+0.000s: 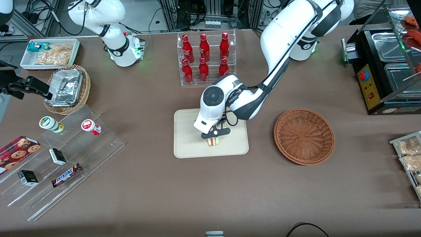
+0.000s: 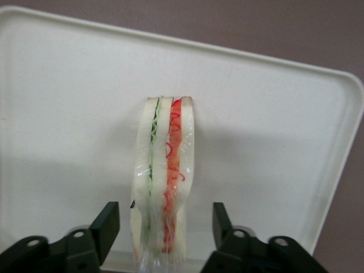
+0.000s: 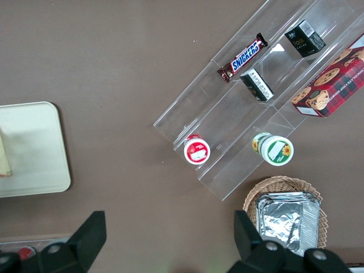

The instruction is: Place sandwich from basket to tray

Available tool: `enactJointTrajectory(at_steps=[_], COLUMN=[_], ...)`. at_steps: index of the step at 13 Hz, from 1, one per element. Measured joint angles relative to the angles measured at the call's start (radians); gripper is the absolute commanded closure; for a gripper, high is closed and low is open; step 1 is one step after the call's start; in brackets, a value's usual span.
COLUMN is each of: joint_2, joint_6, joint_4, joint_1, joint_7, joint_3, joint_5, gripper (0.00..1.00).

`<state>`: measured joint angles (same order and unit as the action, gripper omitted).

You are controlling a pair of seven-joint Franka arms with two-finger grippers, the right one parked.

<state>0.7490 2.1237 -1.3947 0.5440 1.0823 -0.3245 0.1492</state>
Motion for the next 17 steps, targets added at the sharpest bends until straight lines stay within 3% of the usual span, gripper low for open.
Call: enactJointTrajectory(at_steps=[4, 6, 11, 17], joint_2=[-0.151, -0.199, -0.276, -0.525], joint_6=[-0.241, -0.324, -0.335, -0.359], joint_4=[0.010, 0.005, -0.111, -0.328], joint_1=[-0.035, -0.108, -0.280, -0.438], joint_7=[-0.107, -0.146, -0.330, -0.614], joint_3=[0.040, 0.056, 0.060, 0.062], joint_5=[0.006, 0.005, 0.005, 0.002], gripper=[0.00, 0.00, 0.00, 0.00])
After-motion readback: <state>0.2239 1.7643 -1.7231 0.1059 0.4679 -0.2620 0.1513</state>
